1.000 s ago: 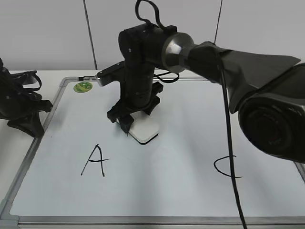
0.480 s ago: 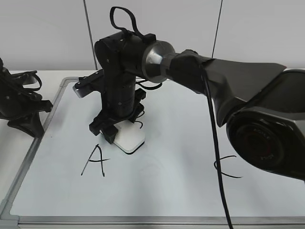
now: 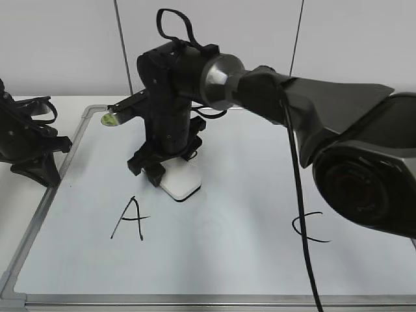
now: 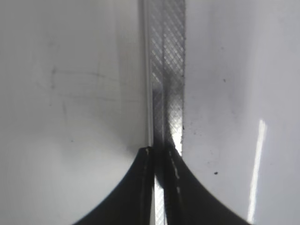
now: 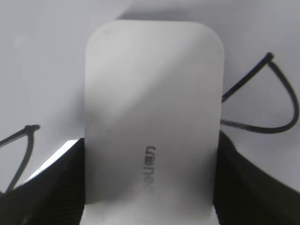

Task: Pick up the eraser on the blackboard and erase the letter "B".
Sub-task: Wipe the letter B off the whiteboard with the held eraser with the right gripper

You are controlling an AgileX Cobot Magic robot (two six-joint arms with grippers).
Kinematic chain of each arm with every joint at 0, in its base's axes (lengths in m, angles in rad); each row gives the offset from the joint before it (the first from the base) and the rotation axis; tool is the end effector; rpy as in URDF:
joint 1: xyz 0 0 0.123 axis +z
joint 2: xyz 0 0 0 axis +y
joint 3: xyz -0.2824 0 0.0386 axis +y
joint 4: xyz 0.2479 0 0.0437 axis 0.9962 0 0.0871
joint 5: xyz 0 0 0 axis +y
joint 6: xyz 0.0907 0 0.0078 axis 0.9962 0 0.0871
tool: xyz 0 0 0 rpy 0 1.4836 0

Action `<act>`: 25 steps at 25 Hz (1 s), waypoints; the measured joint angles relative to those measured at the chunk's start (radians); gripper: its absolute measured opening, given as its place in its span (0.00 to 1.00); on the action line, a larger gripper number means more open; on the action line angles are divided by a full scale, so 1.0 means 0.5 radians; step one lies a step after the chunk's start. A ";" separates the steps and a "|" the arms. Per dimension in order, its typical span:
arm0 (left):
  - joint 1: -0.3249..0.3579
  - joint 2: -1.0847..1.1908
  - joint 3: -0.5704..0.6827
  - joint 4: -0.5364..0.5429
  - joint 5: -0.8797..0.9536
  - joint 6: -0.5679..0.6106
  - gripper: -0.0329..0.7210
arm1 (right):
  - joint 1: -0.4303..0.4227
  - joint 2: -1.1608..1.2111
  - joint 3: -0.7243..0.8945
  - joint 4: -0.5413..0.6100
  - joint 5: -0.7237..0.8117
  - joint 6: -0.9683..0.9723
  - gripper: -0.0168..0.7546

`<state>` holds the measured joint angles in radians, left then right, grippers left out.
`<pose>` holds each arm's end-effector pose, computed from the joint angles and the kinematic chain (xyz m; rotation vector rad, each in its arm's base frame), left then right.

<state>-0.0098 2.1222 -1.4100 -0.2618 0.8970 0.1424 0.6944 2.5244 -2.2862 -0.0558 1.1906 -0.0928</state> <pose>0.4026 -0.0224 0.1254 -0.0103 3.0634 -0.3147 0.4060 0.3320 0.1504 -1.1345 2.6761 0.0239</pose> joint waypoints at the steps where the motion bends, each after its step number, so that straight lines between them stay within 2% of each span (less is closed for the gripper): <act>1: 0.000 0.000 0.000 0.000 0.000 0.000 0.06 | -0.017 0.000 0.000 -0.004 -0.025 0.008 0.73; 10: 0.000 0.000 0.000 0.000 0.000 0.000 0.06 | -0.124 0.018 0.000 -0.170 -0.217 0.155 0.73; 14: 0.000 0.000 0.000 0.004 0.000 0.000 0.06 | -0.165 0.020 0.000 -0.269 -0.228 0.216 0.73; 25: 0.000 0.000 0.000 0.004 0.000 0.000 0.06 | -0.339 0.020 0.000 -0.306 -0.171 0.230 0.73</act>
<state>-0.0098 2.1222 -1.4100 -0.2599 0.8970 0.1424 0.5251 2.5343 -2.2862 -0.2088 1.1052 0.0222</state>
